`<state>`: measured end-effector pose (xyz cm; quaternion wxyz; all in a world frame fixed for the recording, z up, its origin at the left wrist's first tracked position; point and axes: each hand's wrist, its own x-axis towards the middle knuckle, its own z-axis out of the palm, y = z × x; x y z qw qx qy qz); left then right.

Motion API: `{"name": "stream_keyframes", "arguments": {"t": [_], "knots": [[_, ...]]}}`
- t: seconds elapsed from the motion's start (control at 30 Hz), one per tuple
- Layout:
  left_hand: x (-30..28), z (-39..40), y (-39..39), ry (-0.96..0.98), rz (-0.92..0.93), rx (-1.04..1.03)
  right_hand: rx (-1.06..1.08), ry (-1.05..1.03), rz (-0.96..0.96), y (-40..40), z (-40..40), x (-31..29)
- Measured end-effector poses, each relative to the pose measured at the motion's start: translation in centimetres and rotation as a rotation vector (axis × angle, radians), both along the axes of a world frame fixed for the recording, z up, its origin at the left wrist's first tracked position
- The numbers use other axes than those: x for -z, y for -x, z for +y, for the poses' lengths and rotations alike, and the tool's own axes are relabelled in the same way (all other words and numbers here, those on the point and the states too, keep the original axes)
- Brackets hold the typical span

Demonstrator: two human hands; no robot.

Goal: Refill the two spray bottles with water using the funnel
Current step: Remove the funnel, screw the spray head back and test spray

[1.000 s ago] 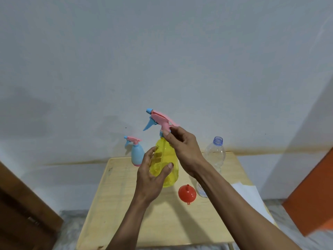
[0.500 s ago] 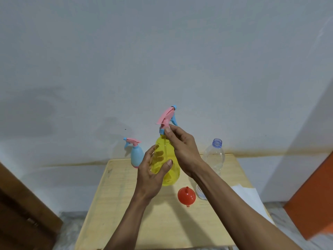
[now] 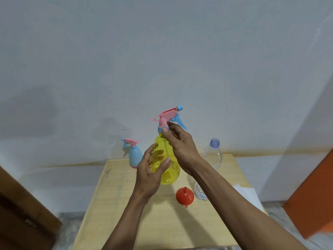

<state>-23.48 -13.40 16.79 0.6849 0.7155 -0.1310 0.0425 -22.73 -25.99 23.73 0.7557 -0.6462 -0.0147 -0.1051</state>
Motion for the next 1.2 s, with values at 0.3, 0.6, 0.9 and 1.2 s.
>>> {"name": "stream_keyframes", "arguments": {"t": [0.3, 0.6, 0.9, 1.2], "knots": [[-0.2, -0.5, 0.1, 0.011, -0.003, -0.005, 0.004, -0.011, 0.015, -0.2, -0.6, -0.1], [-0.1, -0.9, 0.2, -0.021, -0.004, -0.007, 0.023, -0.024, 0.008, -0.3, -0.8, 0.1], [-0.1, -1.5, 0.0, -0.028, -0.003, -0.006, 0.056, -0.020, 0.003, -0.6, -1.4, 0.3], [-0.4, -1.9, -0.2, -0.005, 0.002, 0.008, 0.015, -0.055, 0.017, -1.0, -2.2, 0.3]]}}
